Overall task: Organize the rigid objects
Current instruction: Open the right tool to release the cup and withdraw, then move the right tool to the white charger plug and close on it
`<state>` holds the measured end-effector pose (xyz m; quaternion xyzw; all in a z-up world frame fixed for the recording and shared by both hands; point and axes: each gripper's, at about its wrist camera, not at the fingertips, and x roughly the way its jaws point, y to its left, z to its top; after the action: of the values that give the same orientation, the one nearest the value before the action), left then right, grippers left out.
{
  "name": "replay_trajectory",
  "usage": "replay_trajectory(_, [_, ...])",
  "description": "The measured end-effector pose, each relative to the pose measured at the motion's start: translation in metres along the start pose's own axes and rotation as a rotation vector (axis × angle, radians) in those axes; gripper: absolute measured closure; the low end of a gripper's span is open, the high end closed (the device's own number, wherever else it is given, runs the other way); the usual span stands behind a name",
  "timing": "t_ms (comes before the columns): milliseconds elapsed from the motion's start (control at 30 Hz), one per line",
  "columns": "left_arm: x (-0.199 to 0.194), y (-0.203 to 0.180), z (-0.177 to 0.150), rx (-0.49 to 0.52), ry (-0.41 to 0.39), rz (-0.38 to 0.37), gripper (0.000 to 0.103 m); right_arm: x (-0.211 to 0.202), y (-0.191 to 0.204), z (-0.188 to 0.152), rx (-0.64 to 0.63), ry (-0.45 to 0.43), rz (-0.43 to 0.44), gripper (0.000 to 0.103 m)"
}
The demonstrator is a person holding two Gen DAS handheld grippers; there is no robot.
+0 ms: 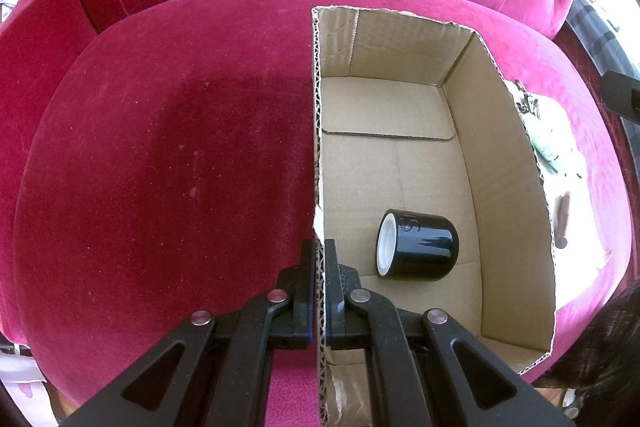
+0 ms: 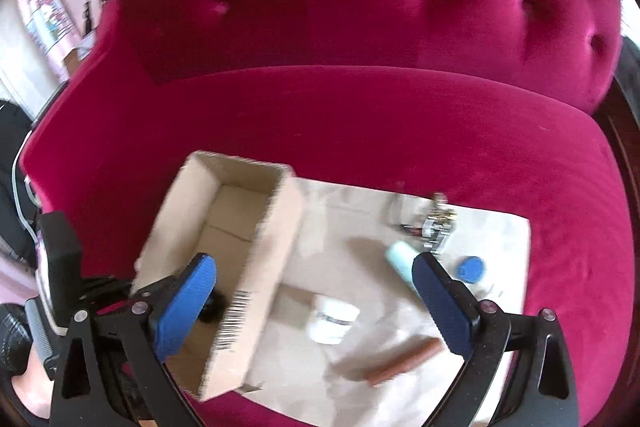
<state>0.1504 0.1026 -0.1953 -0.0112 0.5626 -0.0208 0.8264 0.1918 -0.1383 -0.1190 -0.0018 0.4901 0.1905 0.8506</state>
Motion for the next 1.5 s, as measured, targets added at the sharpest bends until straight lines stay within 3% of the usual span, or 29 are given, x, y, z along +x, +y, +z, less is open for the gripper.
replay_trajectory(367, [0.000,0.000,0.000,-0.002,0.000,-0.001,0.101,-0.015,-0.070,-0.002,0.128,-0.005,-0.138,0.002])
replay_trajectory(633, [0.000,0.002,0.000,-0.003,0.001,-0.004,0.100,-0.009,-0.109,-0.016,0.193,0.068,-0.233,0.002])
replay_trajectory(1033, [0.000,0.002,0.000,-0.004,0.003,-0.005,0.100,0.013,-0.139,-0.044,0.235,0.186,-0.270,0.002])
replay_trajectory(1333, [0.000,0.002,0.001,-0.005,0.003,-0.005,0.100,0.035,-0.147,-0.053,0.246,0.224,-0.291,0.004])
replay_trajectory(1500, [0.000,0.002,0.001,-0.006,0.003,-0.007,0.100,0.042,-0.148,-0.054,0.251,0.231,-0.301,0.016])
